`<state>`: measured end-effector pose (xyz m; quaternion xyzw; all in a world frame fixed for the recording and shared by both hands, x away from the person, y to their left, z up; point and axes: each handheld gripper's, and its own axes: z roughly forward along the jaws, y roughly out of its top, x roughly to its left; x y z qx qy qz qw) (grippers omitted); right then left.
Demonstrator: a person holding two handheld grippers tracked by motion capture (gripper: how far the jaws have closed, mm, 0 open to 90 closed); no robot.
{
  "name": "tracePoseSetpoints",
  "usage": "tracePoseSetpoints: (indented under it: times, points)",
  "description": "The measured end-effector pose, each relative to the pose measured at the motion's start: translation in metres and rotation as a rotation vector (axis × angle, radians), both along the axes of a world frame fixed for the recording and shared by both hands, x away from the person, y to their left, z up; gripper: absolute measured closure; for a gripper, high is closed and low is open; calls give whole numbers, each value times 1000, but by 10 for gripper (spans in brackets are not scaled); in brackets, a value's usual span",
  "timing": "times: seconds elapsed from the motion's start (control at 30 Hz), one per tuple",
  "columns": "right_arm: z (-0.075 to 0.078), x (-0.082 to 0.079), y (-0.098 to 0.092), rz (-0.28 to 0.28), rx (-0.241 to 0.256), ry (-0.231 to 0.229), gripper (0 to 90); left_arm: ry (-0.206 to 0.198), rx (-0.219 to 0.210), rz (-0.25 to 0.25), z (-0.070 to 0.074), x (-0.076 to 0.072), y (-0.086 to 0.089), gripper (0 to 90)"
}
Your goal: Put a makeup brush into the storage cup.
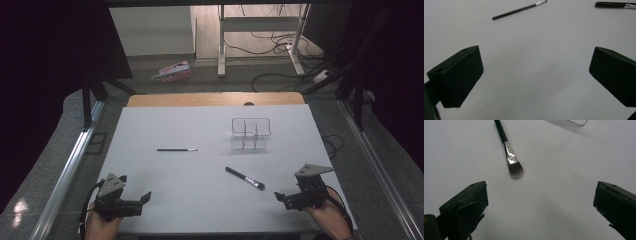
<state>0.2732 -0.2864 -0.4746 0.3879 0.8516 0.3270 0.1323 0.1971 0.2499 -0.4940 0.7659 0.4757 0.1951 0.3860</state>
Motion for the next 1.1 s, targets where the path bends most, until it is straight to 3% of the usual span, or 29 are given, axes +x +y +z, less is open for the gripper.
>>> tracePoseSetpoints:
  times: [0.17,0.53,0.87,1.1]
  points:
    - [3,2,2,5,-16,14,0,36,3,-11,-2,2,-3,2]
    - [8,5,8,9,-58,35,0,58,6,-21,-1,2,-4,4]
    - [13,14,11,20,-93,59,0,62,8,-22,-2,3,-5,4]
    - [15,19,17,67,-127,75,2,60,11,-25,-2,3,-6,3]
